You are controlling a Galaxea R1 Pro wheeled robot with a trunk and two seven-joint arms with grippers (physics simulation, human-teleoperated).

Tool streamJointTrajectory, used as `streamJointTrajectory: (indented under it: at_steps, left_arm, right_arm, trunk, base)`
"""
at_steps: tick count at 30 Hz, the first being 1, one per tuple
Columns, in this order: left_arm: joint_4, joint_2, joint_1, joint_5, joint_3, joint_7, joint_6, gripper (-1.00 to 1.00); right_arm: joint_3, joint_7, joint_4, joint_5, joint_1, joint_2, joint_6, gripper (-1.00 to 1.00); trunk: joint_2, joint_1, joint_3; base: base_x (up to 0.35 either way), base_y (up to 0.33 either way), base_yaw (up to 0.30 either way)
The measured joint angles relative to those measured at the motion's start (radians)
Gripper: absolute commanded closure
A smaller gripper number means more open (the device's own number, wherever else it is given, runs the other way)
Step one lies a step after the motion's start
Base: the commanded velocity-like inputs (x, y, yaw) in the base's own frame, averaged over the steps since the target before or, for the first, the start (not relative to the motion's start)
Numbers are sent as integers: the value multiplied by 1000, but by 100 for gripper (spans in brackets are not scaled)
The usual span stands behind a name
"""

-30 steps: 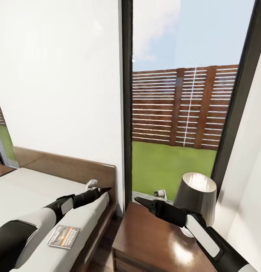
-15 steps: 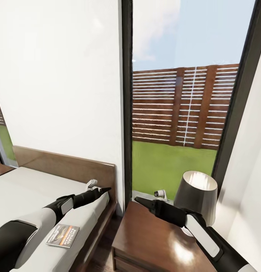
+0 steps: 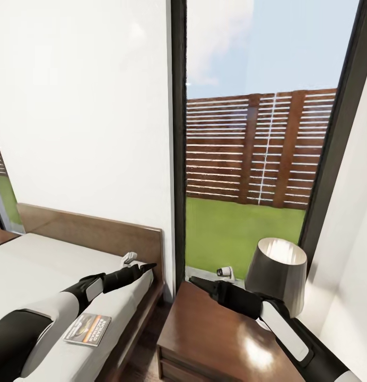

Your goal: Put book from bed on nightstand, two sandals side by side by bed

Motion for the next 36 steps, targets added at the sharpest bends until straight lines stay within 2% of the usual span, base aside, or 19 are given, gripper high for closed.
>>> streamJointTrajectory:
  at_steps: [36]
  left_arm:
    - [0,-5,2,0,0,0,-1,-100]
  right_arm:
    - [-2,0,0,2,0,-2,0,-100]
  trunk:
    - [-252,138,-113]
  base:
    - [0,0,0]
